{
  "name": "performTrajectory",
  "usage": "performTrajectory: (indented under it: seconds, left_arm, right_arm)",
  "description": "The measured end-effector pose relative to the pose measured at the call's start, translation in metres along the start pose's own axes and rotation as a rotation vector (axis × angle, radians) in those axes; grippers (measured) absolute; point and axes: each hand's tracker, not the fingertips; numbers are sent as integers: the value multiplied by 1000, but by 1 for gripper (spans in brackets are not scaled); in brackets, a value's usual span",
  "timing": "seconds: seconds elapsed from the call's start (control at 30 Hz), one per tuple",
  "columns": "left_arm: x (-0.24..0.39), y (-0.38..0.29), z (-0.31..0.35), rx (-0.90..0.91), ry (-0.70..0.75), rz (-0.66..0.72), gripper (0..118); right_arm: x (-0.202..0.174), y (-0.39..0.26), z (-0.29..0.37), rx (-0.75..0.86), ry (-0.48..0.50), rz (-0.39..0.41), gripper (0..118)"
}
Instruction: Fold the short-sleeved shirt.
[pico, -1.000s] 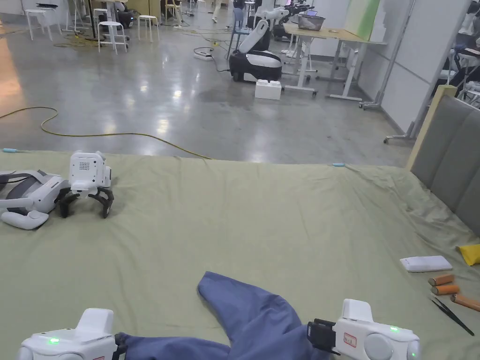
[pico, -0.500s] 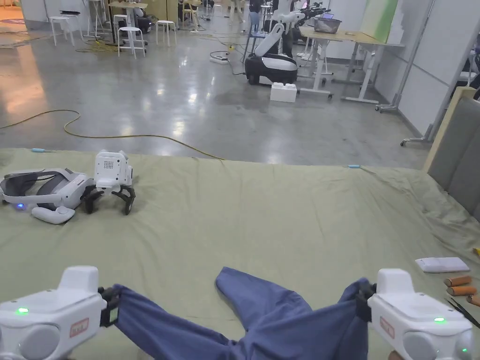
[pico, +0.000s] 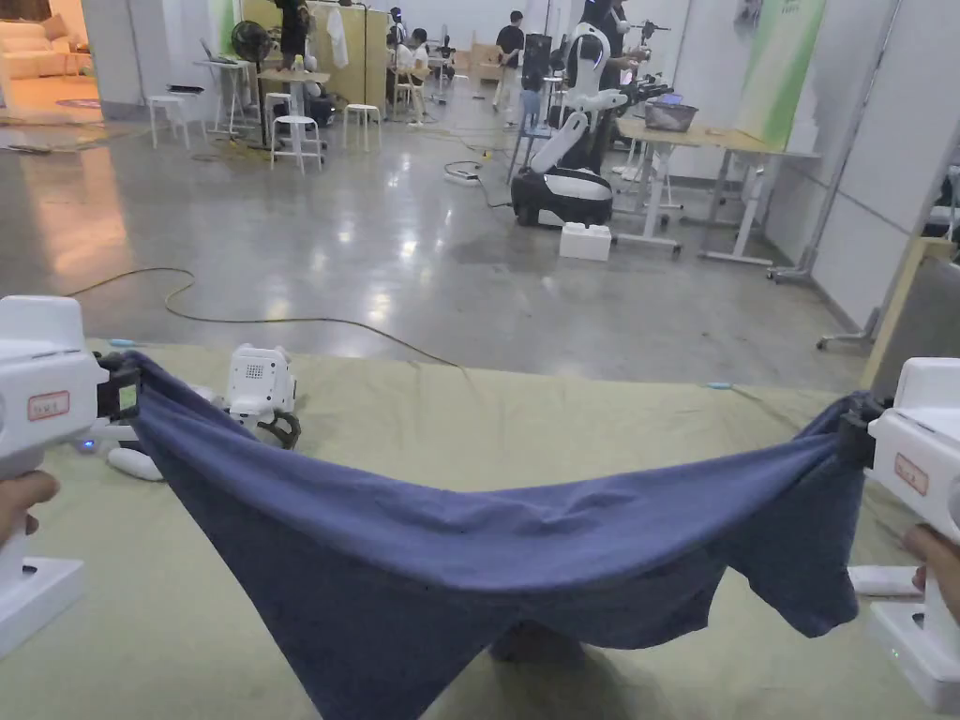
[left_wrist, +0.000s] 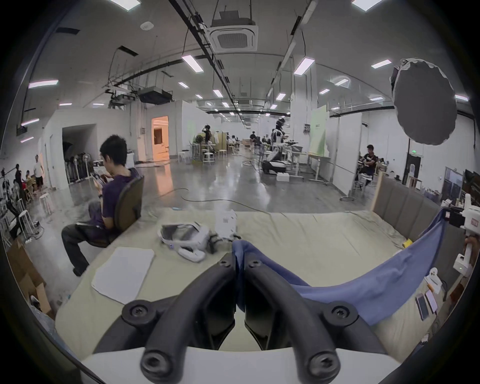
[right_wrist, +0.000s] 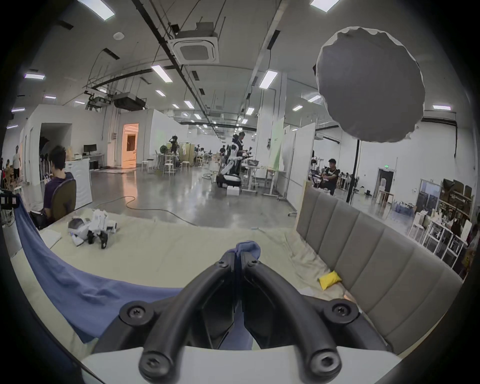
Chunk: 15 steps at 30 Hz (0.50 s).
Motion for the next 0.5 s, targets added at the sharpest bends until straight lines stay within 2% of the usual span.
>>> performTrajectory:
  seconds: [0.23,0.37,0.5]
  left_arm:
    - [-12,61,-26,15,59,-9,1]
    - [-19,86,-35,41,79,0,1]
    - [-24,104,-38,66,92,-14,1]
  right_arm:
    - [-15,77,-23,43,-12,29,2]
    - [-14,110,-37,63,-51,44,2]
    - [-2,133,-47,81,-77,22,2]
